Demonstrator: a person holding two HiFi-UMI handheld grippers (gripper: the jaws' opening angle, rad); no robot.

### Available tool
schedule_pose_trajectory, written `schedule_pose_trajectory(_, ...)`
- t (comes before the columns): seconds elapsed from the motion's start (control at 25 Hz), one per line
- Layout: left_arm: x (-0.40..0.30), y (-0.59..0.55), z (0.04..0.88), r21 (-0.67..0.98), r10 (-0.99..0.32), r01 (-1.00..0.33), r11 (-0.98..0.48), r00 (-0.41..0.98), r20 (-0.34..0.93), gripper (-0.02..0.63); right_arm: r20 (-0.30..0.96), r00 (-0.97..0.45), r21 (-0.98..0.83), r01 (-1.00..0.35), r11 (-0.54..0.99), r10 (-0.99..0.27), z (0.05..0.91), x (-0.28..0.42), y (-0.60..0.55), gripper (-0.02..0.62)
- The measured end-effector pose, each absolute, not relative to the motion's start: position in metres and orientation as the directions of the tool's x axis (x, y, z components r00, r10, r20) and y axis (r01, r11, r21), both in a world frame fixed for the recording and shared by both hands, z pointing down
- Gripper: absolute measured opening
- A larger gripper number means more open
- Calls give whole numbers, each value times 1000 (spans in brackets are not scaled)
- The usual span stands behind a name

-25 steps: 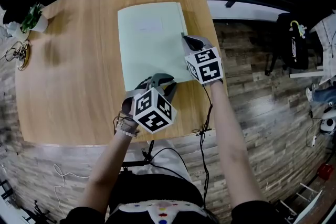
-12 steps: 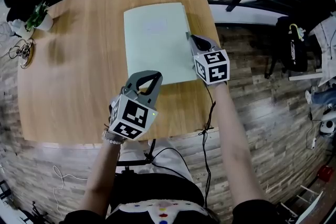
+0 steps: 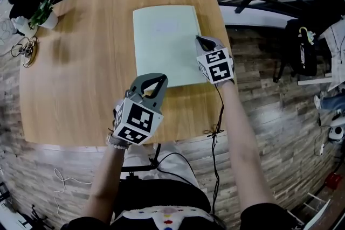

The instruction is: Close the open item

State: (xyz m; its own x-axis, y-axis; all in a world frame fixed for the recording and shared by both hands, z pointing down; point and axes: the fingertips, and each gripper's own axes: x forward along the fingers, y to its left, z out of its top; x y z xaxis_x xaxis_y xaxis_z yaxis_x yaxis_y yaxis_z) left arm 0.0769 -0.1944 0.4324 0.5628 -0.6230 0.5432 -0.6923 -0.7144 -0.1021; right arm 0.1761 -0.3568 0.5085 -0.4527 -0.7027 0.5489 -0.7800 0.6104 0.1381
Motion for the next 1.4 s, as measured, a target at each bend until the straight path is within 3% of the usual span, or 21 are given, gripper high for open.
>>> schedule_pose_trajectory(0.44,60,-199,424,-91,-657,-730,-677,544,522,6,578,-462,112,-772,626,-673,517,171,-366,6)
schedule_pose_trajectory(0.88,50,-200,395,-121,-715,-756,-643,537,448,6,501,-429,171,-802,572,-751,486,181,-357,8)
schedule_pose_trajectory(1.4,23,-184,331,-168,-766,-765,-621,549,334,6,330,-466,53,-859,509,-821,394,176,-292,8)
